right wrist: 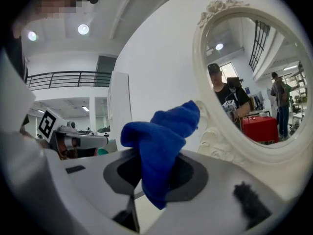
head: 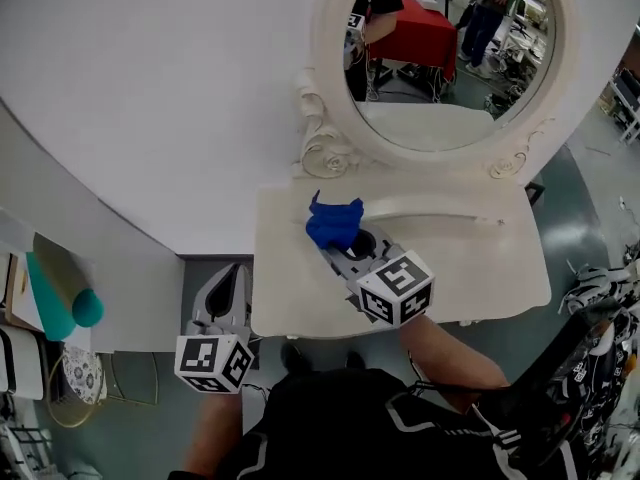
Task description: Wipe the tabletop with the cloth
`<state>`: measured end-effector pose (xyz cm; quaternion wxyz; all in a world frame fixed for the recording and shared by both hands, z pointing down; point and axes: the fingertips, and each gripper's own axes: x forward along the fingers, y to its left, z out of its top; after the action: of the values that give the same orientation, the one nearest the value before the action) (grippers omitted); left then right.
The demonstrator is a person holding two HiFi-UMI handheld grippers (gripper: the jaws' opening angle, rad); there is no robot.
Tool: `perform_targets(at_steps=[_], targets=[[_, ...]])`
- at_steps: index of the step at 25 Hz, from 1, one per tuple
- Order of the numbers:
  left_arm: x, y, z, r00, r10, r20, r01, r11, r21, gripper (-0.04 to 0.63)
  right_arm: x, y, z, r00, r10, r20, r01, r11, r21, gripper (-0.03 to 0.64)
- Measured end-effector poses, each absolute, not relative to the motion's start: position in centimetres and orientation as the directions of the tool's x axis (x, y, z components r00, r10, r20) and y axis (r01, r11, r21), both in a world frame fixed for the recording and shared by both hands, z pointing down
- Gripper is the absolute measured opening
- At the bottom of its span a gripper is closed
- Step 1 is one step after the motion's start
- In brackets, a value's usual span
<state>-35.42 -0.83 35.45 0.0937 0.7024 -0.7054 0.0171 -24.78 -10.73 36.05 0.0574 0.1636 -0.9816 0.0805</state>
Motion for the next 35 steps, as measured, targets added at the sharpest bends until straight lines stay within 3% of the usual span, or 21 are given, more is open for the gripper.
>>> perform_targets(at_steps=[17, 35], targets=[[-45.0, -1.4, 45.2, 0.078, -0.960, 0.268, -0.982, -0.028, 0.186, 0.009, -38.9, -11.0, 52.6, -0.860, -0.225, 0.459, -0.304, 0.947, -0.106, 0.121], [-48.2, -1.7, 52.6, 0.206, -0.906, 0.369, -0.958, -0.109, 0.265, 0.009, -44.3, -15.2, 65.1, -0.687, -0.215, 0.694, -0.343, 0.938, -0.048, 0.121]])
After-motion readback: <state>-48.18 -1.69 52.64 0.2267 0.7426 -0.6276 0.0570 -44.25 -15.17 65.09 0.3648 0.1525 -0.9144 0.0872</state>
